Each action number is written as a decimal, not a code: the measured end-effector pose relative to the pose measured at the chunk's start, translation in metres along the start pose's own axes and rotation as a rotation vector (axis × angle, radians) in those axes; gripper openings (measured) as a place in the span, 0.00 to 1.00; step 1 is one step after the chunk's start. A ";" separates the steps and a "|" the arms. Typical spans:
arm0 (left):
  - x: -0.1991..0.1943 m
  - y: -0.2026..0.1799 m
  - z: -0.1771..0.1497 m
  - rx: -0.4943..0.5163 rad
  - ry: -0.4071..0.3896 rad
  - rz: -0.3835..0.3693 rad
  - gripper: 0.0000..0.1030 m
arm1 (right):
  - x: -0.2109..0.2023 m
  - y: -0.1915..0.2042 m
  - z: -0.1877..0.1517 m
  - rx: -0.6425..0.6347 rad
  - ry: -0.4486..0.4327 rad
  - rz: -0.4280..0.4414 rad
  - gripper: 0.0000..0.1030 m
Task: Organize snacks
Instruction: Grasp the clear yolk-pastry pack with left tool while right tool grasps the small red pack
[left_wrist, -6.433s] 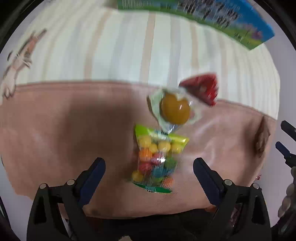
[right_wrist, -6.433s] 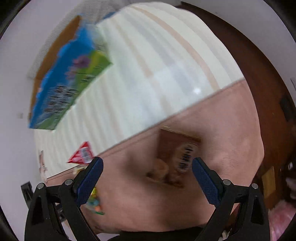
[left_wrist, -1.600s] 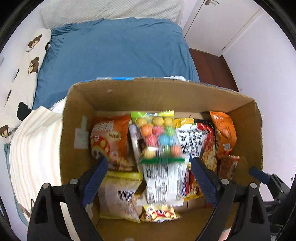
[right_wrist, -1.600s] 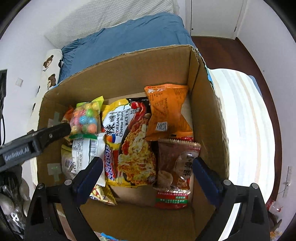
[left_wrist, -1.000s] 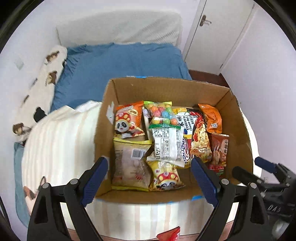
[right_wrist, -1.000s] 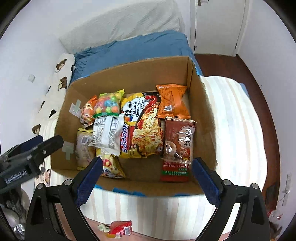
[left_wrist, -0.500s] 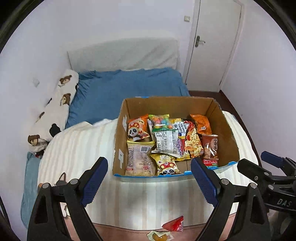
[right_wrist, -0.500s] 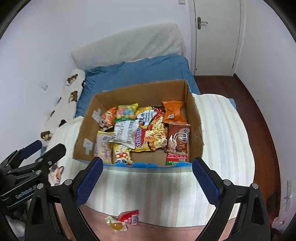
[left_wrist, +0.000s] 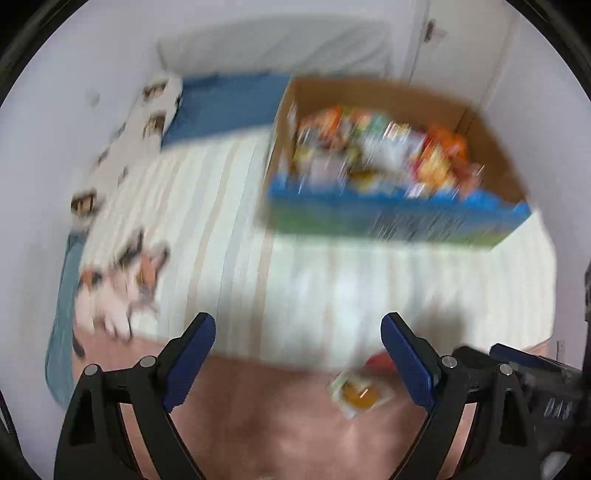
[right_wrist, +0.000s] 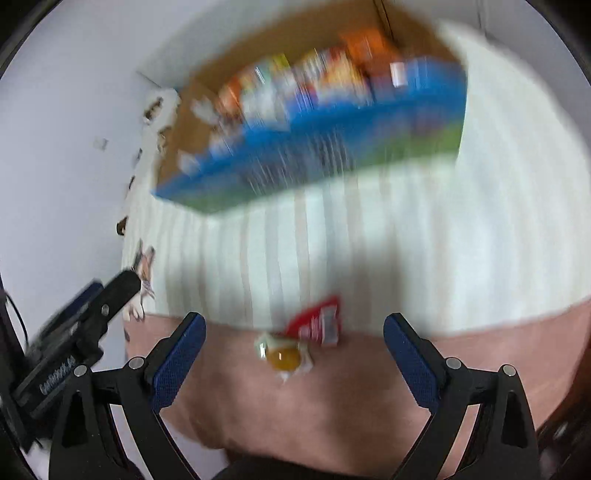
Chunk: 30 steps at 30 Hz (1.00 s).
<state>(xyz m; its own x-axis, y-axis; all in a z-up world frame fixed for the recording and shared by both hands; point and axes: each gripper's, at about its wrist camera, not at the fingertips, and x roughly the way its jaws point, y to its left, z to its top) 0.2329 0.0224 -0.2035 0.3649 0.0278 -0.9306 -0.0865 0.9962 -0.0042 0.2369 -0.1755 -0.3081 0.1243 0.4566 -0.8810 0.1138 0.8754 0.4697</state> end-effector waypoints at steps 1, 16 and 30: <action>0.008 0.002 -0.008 -0.006 0.024 0.009 0.89 | 0.014 -0.006 -0.003 0.030 0.024 0.013 0.96; 0.083 0.033 -0.077 -0.105 0.251 0.046 0.89 | 0.094 -0.024 -0.006 0.112 0.070 -0.004 0.49; 0.112 -0.056 -0.075 -0.048 0.404 -0.179 0.89 | 0.026 -0.084 -0.048 0.033 0.011 -0.154 0.49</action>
<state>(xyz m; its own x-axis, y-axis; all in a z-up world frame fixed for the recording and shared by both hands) 0.2088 -0.0360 -0.3349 -0.0127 -0.1884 -0.9820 -0.1011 0.9773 -0.1862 0.1832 -0.2299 -0.3730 0.0922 0.3196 -0.9431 0.1631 0.9295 0.3309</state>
